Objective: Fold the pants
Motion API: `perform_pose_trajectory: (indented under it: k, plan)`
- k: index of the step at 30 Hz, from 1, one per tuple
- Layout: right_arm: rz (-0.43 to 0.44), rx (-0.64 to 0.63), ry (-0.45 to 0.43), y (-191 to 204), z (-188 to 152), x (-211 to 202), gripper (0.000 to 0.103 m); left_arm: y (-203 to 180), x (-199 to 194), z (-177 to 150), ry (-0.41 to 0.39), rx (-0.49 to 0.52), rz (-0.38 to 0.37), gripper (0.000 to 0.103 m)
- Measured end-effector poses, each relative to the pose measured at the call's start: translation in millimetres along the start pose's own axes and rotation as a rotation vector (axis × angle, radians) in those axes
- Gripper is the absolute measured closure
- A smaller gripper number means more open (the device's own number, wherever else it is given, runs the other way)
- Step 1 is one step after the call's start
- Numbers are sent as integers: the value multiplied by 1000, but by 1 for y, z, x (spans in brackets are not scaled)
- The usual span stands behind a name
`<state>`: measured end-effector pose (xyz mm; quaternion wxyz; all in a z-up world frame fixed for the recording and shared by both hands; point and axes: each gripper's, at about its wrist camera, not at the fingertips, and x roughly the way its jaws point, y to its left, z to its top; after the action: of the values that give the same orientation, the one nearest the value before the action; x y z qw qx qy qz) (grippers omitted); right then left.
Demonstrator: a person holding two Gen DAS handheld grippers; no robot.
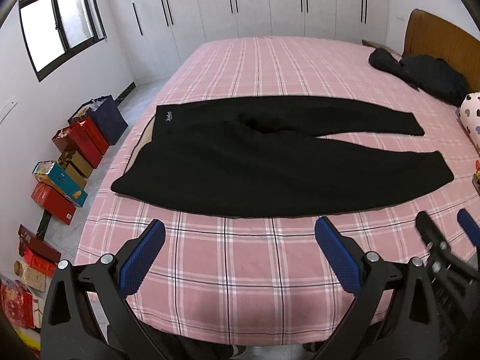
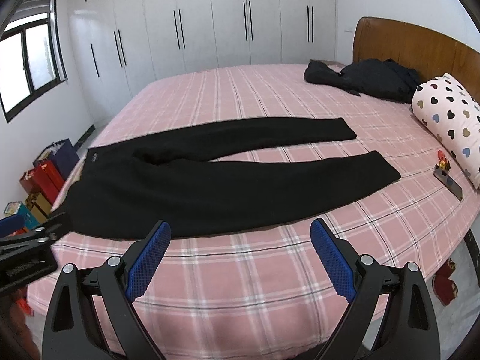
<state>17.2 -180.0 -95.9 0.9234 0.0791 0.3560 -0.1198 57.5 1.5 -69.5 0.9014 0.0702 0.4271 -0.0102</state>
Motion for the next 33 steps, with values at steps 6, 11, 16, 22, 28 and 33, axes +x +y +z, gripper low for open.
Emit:
perform_pose_trajectory:
  k: [6,11,16,22,28,33]
  plan:
    - [-49,-29,32,-63,34,81,11,-2,59,23,29,22,13,5]
    - [-170,-76,37,-145,106,183,11,7,131,70,43,-24,-30,5]
    - [-198,-66,61,-214,184,287,11,36,208,136,23,-79,-12,5]
    - [-225,3,112,-275,233,390,11,114,303,213,-15,-82,183,5]
    - [-198,49,173,-285,239,434,12,180,371,246,69,-140,175,5]
    - [-135,21,218,-273,238,452,43,230,414,249,175,-339,116,6]
